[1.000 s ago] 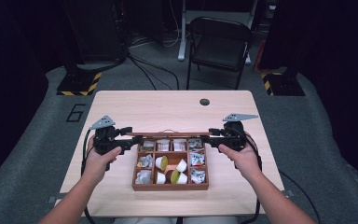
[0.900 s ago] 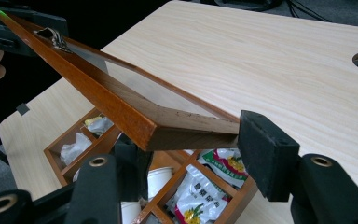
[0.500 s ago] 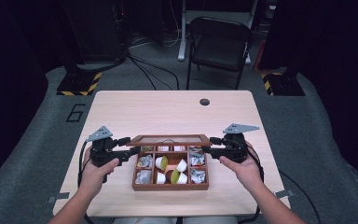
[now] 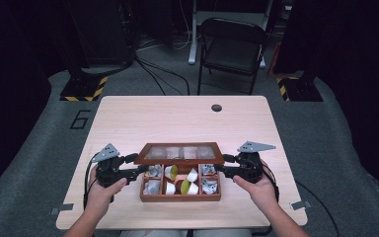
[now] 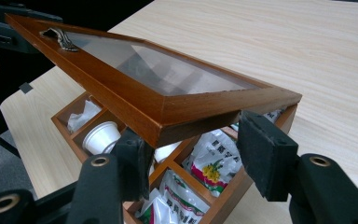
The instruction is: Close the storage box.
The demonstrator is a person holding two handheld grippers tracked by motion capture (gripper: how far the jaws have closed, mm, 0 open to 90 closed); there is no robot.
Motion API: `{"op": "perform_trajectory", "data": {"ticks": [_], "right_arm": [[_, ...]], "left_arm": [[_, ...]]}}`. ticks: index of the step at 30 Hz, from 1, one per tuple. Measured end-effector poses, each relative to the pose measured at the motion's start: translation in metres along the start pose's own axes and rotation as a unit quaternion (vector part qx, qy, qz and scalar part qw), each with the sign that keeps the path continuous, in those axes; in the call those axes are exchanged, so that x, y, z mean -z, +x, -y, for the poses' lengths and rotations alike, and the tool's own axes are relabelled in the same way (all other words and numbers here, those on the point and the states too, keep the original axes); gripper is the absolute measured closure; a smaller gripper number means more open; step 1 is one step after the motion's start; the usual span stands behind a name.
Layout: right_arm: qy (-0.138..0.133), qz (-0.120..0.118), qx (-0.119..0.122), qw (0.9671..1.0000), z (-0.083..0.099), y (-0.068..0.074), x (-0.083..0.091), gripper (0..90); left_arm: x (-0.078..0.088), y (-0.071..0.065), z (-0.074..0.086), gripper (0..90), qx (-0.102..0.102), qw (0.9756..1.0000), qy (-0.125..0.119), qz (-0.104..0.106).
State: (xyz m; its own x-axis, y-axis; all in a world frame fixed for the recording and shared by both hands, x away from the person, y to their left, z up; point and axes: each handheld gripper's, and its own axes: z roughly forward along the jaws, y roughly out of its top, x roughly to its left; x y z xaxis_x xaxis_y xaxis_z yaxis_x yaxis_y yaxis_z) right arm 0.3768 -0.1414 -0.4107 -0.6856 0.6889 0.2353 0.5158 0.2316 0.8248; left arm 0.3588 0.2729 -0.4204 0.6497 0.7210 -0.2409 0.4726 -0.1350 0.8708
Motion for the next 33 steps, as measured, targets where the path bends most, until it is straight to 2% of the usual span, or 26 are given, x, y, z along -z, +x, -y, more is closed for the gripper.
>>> {"op": "perform_trajectory", "data": {"ticks": [17, 24, 29, 33], "right_arm": [[-0.001, 0.004, 0.008, 1.0000, 0.024, 0.009, 0.001, 46.6], [0.006, 0.003, 0.005, 1.0000, 0.041, 0.011, -0.002, 47.1], [0.012, 0.001, -0.001, 0.9999, 0.052, 0.012, -0.004, 47.2], [0.021, 0.005, 0.007, 0.9997, 0.059, 0.013, -0.007, 47.1]], "left_arm": [[0.001, -0.007, 0.022, 35.7, -0.004, 0.9999, 0.013, -0.007], [0.002, -0.011, 0.039, 35.8, -0.007, 0.9998, 0.019, -0.005], [0.002, -0.012, 0.048, 36.1, -0.007, 0.9995, 0.032, -0.003], [0.002, -0.013, 0.054, 36.2, -0.011, 0.9989, 0.045, -0.003]]}}
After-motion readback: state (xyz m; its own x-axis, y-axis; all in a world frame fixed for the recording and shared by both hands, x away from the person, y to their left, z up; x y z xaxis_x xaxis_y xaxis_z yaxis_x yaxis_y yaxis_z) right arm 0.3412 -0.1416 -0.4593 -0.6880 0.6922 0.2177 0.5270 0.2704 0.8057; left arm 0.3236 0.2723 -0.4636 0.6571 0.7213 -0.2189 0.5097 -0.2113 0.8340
